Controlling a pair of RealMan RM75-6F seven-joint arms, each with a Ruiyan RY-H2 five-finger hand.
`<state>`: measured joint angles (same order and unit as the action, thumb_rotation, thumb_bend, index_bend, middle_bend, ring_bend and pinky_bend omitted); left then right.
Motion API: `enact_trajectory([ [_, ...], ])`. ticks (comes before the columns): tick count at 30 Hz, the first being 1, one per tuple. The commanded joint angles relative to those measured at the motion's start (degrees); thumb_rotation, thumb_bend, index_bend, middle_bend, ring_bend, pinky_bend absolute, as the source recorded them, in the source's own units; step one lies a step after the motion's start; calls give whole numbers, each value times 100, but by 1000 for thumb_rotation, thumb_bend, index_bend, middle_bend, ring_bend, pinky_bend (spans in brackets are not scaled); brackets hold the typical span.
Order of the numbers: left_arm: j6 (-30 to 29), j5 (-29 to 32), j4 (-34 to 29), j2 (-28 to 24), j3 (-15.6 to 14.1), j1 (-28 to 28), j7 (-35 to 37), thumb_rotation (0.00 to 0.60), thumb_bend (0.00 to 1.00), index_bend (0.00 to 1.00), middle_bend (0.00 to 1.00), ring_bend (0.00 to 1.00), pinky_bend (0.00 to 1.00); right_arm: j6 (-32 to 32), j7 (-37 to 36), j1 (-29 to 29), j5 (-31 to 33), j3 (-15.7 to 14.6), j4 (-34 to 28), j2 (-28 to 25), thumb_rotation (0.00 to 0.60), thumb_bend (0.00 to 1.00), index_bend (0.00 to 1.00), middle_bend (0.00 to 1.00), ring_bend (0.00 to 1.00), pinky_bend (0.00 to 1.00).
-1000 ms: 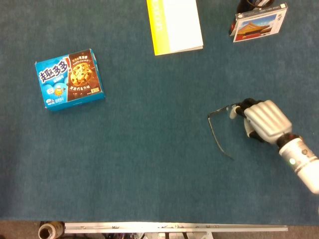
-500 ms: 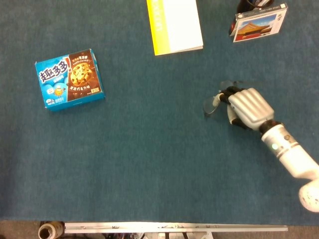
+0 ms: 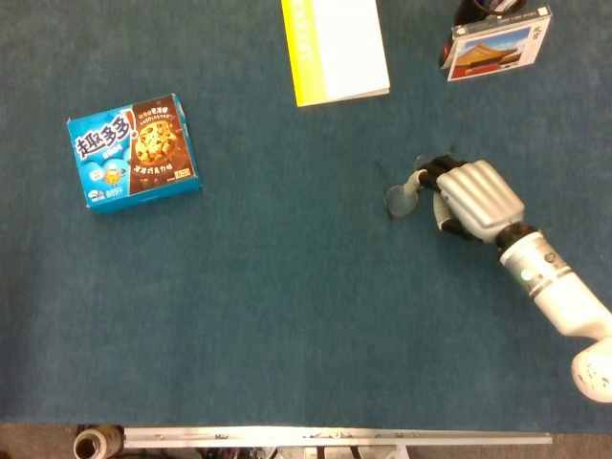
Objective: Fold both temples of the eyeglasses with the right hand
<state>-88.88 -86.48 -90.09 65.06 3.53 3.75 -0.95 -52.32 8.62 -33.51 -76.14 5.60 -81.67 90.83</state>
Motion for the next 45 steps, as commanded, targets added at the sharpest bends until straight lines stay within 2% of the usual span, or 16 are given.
enact_trajectory([
  [1, 4, 5, 0, 4, 1, 2, -9, 600, 288, 516, 430, 286, 394, -3, 5, -6, 13, -8, -3, -11, 600, 881, 391, 376, 254, 443],
  [25, 10, 22, -4, 13, 5, 3, -51, 600, 288, 516, 430, 286, 394, -335, -33, 96, -197, -183, -270, -258, 600, 880, 391, 376, 259, 443],
  [38, 49, 58, 6, 43, 12, 19, -128, 600, 288, 516, 430, 286, 394, -1304, -50, 379, -1233, -434, -1103, -816, 600, 782, 391, 376, 267, 443],
  [45, 58, 73, 1, 44, 17, 23, -137, 600, 288, 516, 430, 286, 394, -1906, 55, 512, -1797, -453, -1210, -878, 600, 705, 391, 375, 261, 443],
])
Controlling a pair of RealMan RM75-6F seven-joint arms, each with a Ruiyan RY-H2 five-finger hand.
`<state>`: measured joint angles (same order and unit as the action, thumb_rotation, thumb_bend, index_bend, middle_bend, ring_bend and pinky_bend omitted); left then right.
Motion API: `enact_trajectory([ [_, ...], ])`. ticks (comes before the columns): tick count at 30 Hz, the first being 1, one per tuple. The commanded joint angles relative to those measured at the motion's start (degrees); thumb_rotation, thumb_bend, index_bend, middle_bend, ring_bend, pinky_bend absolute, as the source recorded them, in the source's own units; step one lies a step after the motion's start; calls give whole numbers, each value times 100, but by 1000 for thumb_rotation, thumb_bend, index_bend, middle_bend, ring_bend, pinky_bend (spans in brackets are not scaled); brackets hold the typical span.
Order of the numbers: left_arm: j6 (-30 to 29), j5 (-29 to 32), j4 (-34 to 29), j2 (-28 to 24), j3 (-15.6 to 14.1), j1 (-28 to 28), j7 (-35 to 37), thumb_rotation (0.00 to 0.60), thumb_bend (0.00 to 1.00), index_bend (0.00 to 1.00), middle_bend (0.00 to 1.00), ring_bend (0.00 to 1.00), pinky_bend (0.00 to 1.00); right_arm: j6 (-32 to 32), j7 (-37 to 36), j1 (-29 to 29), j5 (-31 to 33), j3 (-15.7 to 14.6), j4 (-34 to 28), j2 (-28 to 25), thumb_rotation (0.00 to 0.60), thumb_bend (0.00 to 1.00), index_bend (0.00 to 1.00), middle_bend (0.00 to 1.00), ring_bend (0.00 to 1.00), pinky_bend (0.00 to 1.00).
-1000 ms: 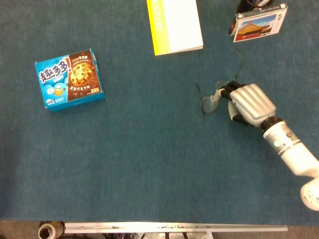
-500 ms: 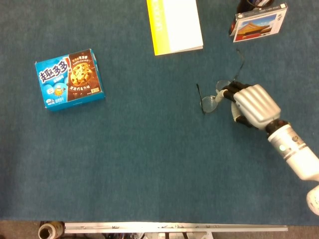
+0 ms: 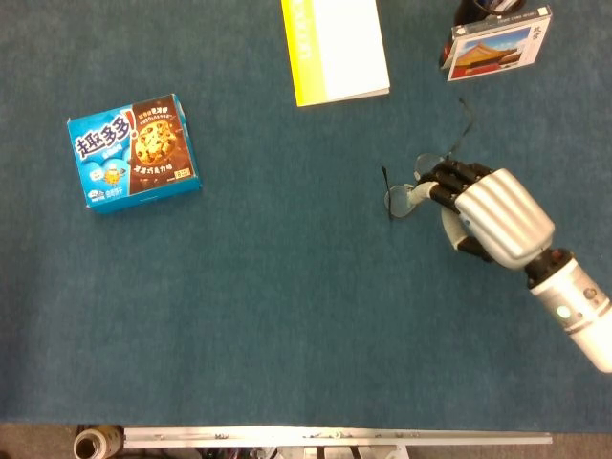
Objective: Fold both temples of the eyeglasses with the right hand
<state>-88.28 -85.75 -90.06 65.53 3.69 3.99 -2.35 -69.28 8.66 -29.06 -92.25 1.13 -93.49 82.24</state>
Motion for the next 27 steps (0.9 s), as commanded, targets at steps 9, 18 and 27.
enact_trajectory([
  [9, 2, 14, -5, -12, 6, -1, 25, 600, 288, 516, 430, 286, 394, -766, 447, 199, -388, 238, 193, 93, 600, 634, 391, 370, 252, 443],
  [18, 24, 40, 0, -16, 16, 7, 51, 600, 288, 516, 430, 286, 394, -1147, 876, 224, -273, 645, 794, 375, 600, 399, 391, 364, 239, 419],
  [27, 17, 48, -1, -28, 27, 6, 96, 600, 288, 516, 430, 286, 395, -1086, 875, 44, 48, 998, 1485, 684, 600, 259, 391, 335, 222, 407],
])
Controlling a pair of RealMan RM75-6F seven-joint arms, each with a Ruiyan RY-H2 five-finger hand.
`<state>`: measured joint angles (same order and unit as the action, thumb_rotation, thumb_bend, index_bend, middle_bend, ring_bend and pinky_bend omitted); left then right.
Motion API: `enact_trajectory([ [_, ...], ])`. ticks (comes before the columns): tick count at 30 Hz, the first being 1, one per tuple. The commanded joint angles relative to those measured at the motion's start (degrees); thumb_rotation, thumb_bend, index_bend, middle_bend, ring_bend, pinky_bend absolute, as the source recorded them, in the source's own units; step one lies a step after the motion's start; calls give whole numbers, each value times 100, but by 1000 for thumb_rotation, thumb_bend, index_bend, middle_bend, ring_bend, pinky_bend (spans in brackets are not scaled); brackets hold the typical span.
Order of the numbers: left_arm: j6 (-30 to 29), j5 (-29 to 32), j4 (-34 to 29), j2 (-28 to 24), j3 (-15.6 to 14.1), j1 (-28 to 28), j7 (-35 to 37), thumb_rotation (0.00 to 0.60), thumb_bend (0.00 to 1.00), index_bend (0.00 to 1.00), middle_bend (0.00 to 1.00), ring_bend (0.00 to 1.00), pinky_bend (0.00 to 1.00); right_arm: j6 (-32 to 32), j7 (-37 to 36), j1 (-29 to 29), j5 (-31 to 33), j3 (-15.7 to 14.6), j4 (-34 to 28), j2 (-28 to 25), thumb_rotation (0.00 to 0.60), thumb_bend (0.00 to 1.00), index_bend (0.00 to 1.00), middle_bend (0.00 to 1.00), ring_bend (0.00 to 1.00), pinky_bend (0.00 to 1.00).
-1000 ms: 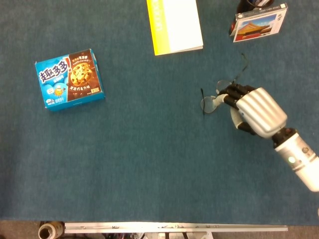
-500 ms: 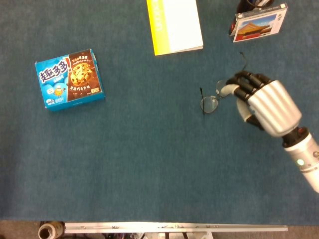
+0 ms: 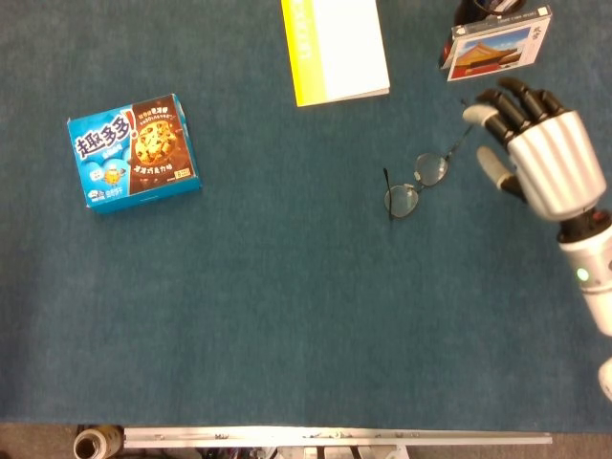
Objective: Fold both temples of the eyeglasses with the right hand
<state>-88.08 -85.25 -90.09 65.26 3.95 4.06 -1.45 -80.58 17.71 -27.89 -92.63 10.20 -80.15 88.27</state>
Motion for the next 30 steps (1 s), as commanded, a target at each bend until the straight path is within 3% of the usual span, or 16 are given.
enact_trajectory([
  [1, -4, -3, 4, -2, 1, 0, 11, 600, 288, 516, 430, 286, 394, 56, -54, -102, 102, 118, 222, 107, 600, 258, 391, 334, 222, 407],
  [10, 54, 18, 39, 15, 2, 29, -43, 600, 287, 516, 430, 286, 394, 392, -588, -398, 240, 207, 904, 185, 600, 256, 390, 334, 222, 407],
  [17, 113, 76, 54, 45, 17, 56, -98, 600, 288, 516, 430, 286, 394, 886, -1084, -556, 389, 138, 882, -117, 600, 256, 391, 331, 222, 407],
  [30, 240, 186, 95, 96, 29, 105, -191, 600, 288, 516, 430, 286, 394, 853, -1642, -824, -104, -112, 1348, -441, 600, 257, 391, 331, 222, 407],
])
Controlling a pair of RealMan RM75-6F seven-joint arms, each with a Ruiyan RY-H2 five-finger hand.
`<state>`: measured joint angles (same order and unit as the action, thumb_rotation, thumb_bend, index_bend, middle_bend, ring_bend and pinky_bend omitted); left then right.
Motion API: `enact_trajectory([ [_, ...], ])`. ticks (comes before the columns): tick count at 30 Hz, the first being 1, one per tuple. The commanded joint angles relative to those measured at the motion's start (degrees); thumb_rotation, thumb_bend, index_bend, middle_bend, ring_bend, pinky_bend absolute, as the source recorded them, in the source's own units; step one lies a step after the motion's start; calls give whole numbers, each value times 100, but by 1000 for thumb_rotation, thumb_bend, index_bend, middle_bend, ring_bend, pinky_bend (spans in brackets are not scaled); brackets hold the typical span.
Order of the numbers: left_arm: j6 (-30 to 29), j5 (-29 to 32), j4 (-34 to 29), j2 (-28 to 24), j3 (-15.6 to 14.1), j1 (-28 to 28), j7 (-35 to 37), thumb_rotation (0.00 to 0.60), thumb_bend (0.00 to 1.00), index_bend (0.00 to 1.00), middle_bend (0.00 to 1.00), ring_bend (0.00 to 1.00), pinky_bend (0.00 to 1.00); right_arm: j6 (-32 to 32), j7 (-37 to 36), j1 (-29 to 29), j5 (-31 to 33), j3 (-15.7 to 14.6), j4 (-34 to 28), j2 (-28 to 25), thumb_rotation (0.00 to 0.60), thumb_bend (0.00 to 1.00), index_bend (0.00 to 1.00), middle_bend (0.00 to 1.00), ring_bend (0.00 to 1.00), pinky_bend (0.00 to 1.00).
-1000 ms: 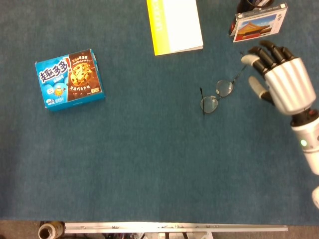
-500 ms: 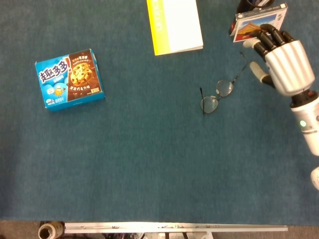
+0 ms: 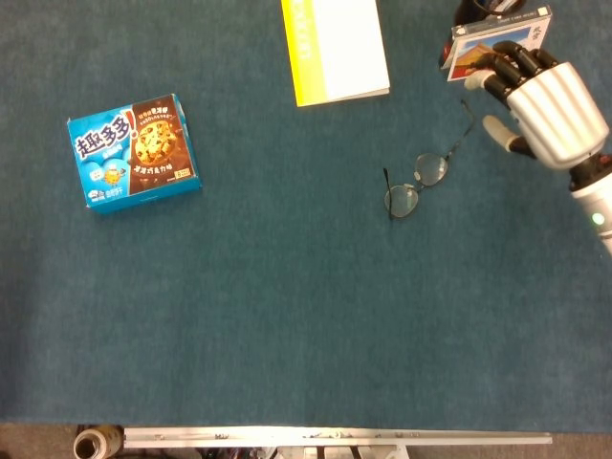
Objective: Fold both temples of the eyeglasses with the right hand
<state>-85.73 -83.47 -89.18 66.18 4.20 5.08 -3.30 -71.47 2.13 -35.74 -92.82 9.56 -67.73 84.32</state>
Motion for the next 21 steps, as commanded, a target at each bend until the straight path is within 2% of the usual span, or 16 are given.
enact_trajectory([
  [1, 9, 13, 7, 7, 5, 5, -9, 600, 288, 516, 430, 286, 394, -82, -120, -51, -117, -62, 159, -59, 600, 257, 391, 331, 222, 406],
  [13, 107, 69, 27, 55, 3, 53, -92, 600, 288, 516, 430, 286, 394, -311, -562, -160, -214, -129, 947, -39, 600, 260, 391, 331, 222, 405],
  [21, 109, 90, 34, 47, 20, 63, -39, 600, 288, 516, 430, 286, 394, -273, -823, -319, -198, -190, 1709, 365, 600, 260, 391, 331, 222, 404],
])
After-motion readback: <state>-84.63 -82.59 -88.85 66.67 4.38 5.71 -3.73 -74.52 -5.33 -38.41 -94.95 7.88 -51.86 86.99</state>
